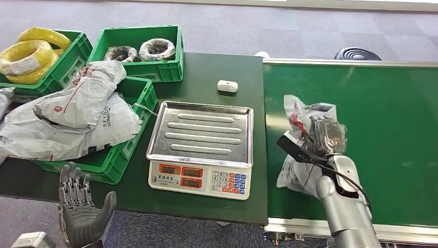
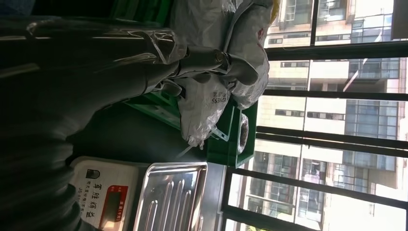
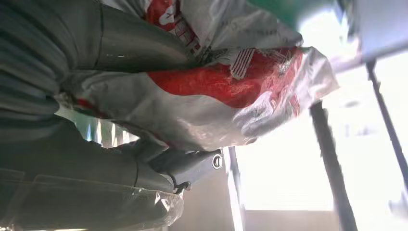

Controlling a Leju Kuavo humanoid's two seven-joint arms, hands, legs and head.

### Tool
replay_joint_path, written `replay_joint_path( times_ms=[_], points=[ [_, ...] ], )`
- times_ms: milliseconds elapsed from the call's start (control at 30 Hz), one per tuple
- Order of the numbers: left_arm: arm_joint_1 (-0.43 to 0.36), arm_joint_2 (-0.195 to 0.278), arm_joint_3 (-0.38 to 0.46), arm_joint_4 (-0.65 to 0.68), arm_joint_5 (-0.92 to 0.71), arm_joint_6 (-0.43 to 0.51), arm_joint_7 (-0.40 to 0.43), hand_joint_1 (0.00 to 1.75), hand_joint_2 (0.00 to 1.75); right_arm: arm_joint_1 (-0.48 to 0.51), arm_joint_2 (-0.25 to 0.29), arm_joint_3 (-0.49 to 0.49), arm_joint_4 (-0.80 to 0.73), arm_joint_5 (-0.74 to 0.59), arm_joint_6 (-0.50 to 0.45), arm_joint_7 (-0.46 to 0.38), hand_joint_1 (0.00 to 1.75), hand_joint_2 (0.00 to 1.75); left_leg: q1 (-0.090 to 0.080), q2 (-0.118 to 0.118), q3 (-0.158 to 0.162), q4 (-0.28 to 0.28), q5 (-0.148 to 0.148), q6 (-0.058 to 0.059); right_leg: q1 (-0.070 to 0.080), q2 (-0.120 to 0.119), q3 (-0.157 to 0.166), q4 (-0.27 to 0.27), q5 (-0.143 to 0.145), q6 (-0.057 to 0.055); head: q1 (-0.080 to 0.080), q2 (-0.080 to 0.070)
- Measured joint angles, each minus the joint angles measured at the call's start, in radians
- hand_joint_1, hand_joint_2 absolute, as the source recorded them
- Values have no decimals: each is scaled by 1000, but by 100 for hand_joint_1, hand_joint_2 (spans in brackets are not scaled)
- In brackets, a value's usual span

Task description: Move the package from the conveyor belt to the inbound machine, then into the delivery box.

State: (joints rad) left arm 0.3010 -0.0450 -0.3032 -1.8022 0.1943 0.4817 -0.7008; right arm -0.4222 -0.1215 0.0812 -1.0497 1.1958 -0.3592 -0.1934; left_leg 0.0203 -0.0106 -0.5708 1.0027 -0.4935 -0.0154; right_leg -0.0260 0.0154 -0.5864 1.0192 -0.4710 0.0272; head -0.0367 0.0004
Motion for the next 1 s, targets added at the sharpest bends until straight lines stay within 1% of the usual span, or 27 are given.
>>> replay_joint_path(
  times_ms=[67,100,167,200,267,367,433,500,633,700,733,867,933,1000],
  points=[
    [2,-7,-10,-2,-4,5,0,0,175,21,14,4,-139,166,-132,96,175,175,0,-1,-1,0,0,0,0,-2,-1,0,-1,0,0,0],
    [0,-10,-16,-2,-5,5,0,0,175,33,21,5,-205,235,-199,129,175,175,0,-1,-1,0,0,0,0,-2,-1,0,-1,0,0,0],
    [-11,-17,-29,4,-5,5,0,0,175,63,34,4,-334,311,-297,153,175,175,0,-2,-2,0,0,0,0,-3,-1,0,-2,0,0,0],
    [-20,-21,-34,9,-4,3,0,0,175,79,41,0,-393,319,-318,136,175,175,0,-2,-2,0,0,0,0,-3,-1,0,-2,0,0,0],
    [-42,-27,-42,24,-1,0,0,0,175,112,66,-22,-503,320,-331,61,175,175,0,-1,-2,0,-1,0,0,-2,-1,0,-2,0,0,0],
    [-69,-35,-50,47,3,-9,0,0,175,155,130,-72,-624,321,-332,-83,175,175,0,0,-2,0,-1,0,0,-2,-1,0,-2,0,0,0],
    [-82,-40,-54,60,3,-18,0,0,175,172,174,-95,-675,321,-332,-141,175,175,0,0,-1,0,-1,0,0,-2,-1,0,-2,0,0,0],
    [-93,-44,-56,74,4,-30,0,0,175,175,202,-100,-700,321,-332,-148,175,175,0,-1,-1,0,0,0,0,-2,0,0,-2,-1,0,0],
    [-115,-51,-57,96,7,-42,0,0,175,171,213,-64,-704,321,-332,-116,175,175,0,-1,-1,0,0,0,0,-2,1,0,-2,0,0,0],
    [-126,-52,-58,105,16,-51,0,0,175,162,213,-29,-689,314,-319,-85,175,175,0,0,-1,0,0,0,0,-2,1,0,-2,0,0,0],
    [-136,-53,-59,111,21,-61,0,0,175,151,210,4,-672,301,-303,-66,175,175,0,0,-1,0,0,0,0,-2,1,0,-2,0,0,0],
    [-195,-62,-59,154,32,-107,0,0,175,87,194,220,-568,215,-206,-29,175,175,0,1,0,0,0,0,0,0,1,1,-1,-1,0,0],
    [-217,-68,-60,173,36,-111,0,0,175,55,195,313,-513,189,-186,-11,175,175,1,0,0,0,0,-1,1,-1,1,1,-1,-1,0,0],
    [-234,-73,-61,188,40,-107,0,0,175,24,202,382,-452,176,-181,12,175,175,1,0,0,0,0,-1,1,-1,0,1,-2,-1,0,0]
  ],
)
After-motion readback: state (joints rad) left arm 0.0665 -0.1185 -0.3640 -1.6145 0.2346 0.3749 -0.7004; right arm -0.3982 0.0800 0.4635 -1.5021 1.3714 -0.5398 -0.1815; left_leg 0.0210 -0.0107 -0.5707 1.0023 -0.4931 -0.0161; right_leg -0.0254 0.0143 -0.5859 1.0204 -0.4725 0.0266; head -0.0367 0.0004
